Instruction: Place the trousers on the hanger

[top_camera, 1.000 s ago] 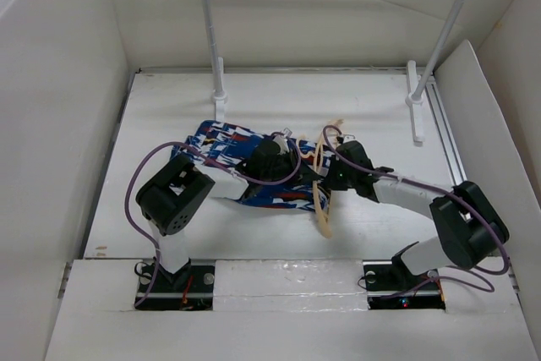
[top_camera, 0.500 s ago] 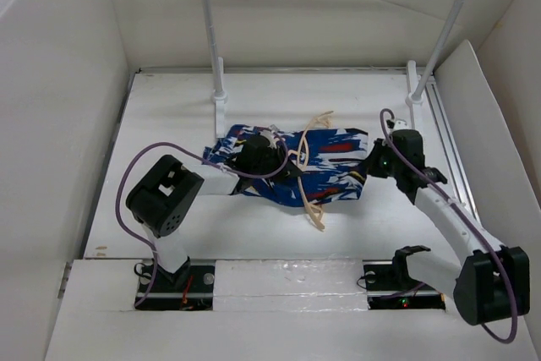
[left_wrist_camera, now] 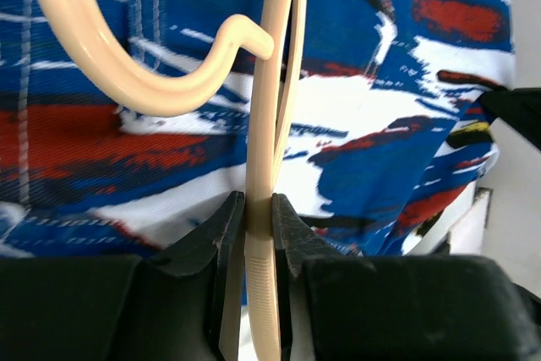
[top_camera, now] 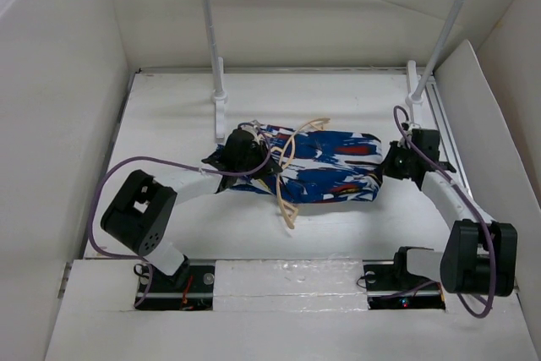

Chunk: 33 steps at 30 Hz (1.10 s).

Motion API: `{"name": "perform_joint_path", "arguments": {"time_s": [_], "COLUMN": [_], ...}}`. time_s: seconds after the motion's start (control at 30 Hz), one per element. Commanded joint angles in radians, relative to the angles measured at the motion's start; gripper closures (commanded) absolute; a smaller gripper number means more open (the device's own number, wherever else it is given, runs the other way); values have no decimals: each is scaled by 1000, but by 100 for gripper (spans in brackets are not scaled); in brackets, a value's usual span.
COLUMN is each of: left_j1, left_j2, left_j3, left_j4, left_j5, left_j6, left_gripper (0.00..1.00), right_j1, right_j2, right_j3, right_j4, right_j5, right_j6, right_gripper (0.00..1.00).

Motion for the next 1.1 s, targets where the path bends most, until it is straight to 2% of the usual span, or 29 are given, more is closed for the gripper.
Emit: {"name": "perform_joint_path", "arguments": {"time_s": [0.0, 0.1, 0.33, 0.37, 0.4, 0.5, 0.77, 0.93, 1.07], "left_j1": [9, -42, -42, -58, -86, -120, -144, -229, -289], "left_j2": [-49, -34, -67, -74, -77, -52, -78, -104, -91], "left_j3": [64, 150, 152, 176, 195, 261, 318, 282, 287], "left_j4": [-92, -213, -163, -175, -184, -201, -191, -136, -139], "left_j5": [-47, -155, -243, -270, -366, -451, -561, -580, -636], "left_j6": [46, 82, -6, -10, -9, 8, 37, 72, 114], "left_gripper": [100, 100, 100, 100, 100, 100, 100, 100, 100], "right_j1": [-53, -53, 10, 10, 10, 29, 38, 85, 95], "right_j2": [41, 79, 124, 133, 141, 129, 47, 174, 176], "right_j3": [75, 103, 56, 50, 43, 7, -13, 3, -3], "right_j4": [122, 135, 156, 158, 155, 165, 69, 66, 67], "right_j5": [-34, -49, -50, -50, -49, -38, -1, -1, 25], "right_j6": [-55, -49, -45, -48, -46, -33, -55, -88, -79], "right_gripper": [100, 100, 100, 100, 100, 100, 100, 100, 100]}}
